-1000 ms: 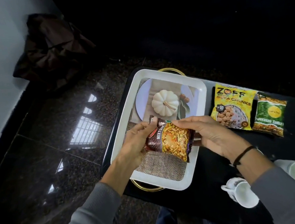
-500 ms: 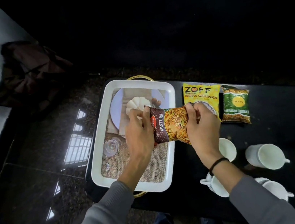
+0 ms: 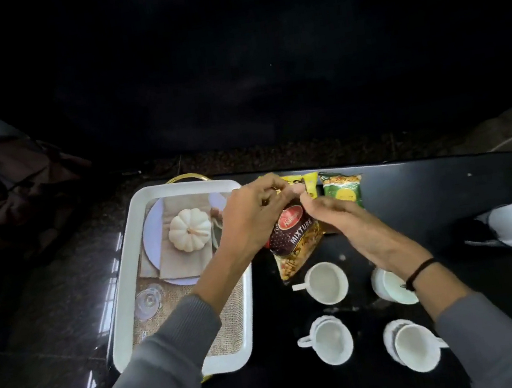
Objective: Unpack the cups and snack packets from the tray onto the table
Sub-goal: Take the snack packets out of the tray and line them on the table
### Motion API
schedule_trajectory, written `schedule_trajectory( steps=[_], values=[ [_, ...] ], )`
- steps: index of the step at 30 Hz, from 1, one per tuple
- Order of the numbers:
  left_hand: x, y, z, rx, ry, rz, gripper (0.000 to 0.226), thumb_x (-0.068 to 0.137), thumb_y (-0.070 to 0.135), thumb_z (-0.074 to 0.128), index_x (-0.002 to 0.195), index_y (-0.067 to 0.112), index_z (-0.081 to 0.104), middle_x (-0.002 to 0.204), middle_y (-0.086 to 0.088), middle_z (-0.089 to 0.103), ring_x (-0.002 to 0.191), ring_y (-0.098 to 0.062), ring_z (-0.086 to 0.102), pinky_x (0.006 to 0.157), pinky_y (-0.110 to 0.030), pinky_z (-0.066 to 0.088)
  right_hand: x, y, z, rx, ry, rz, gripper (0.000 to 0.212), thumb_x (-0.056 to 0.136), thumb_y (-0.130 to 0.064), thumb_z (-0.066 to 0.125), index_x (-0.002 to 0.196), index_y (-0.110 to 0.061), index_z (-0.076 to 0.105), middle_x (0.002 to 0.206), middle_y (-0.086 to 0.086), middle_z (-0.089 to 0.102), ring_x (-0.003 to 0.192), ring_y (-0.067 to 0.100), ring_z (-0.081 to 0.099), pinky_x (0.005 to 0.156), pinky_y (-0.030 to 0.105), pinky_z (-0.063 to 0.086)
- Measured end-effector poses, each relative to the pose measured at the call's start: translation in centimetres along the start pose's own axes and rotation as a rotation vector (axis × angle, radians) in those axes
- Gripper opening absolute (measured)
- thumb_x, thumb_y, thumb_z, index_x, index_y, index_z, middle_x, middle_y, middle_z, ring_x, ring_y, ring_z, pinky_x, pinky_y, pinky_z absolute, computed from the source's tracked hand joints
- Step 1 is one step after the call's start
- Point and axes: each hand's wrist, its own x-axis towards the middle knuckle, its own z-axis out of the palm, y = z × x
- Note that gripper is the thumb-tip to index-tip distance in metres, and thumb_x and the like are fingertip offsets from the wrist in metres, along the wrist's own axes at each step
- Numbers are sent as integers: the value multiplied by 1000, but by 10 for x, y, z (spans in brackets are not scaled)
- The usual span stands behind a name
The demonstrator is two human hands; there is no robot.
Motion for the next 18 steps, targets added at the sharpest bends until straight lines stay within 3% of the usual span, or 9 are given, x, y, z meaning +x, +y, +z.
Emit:
schedule_trajectory(
  steps=[3, 7, 10, 13, 15, 18],
  values=[
    [18, 23, 14, 36, -82, 83, 22, 85, 50, 74, 81, 29, 75, 58, 12, 64, 56, -6, 59, 61, -44, 52, -6, -1, -29, 74, -85, -33, 50, 85, -45, 78, 130, -29, 67, 126, -3, 74, 121, 13, 68, 110, 37, 45],
    [40, 43, 32, 75, -138, 110, 20, 84, 51, 76, 82, 31, 77, 74, 16, 72, 71, -6, 71, 68, -37, 57, -14, 3, -63, 30, -102, 2, 67, 71, -22, 93, 132, -24, 63, 122, 3, 76, 117, 18, 70, 108, 38, 49],
    [52, 53, 59, -18, -59, 38, 27, 89, 49, 72, 88, 22, 76, 84, 8, 75, 79, -6, 72, 69, -29, 56, -19, 7, -82, 63, 16, -2, 61, 71, -28, 93, 126, -21, 68, 114, 3, 79, 107, 17, 75, 101, 35, 53],
    [54, 58, 88, -263, 58, -268, 44, 91, 62, 63, 107, 20, 66, 101, 7, 71, 99, -10, 68, 83, -28, 56, -20, 14, -96, 192, 241, -13, 57, 69, -39, 91, 118, -16, 72, 107, 3, 81, 102, 18, 77, 103, 37, 53],
    [52, 55, 104, -340, -38, -454, 56, 82, 70, 66, 113, 24, 62, 107, 10, 67, 103, -11, 65, 84, -34, 58, -20, 20, -107, 266, 323, 15, 59, 71, -41, 90, 119, -13, 73, 106, 4, 81, 102, 20, 77, 105, 39, 52],
    [48, 39, 126, -267, -237, -487, 29, 84, 55, 76, 93, 28, 70, 85, 15, 78, 83, 1, 71, 65, -21, 55, -21, 29, -119, 307, 383, 61, 53, 73, -39, 89, 116, -12, 74, 103, 4, 82, 97, 17, 78, 99, 35, 55]
  ],
)
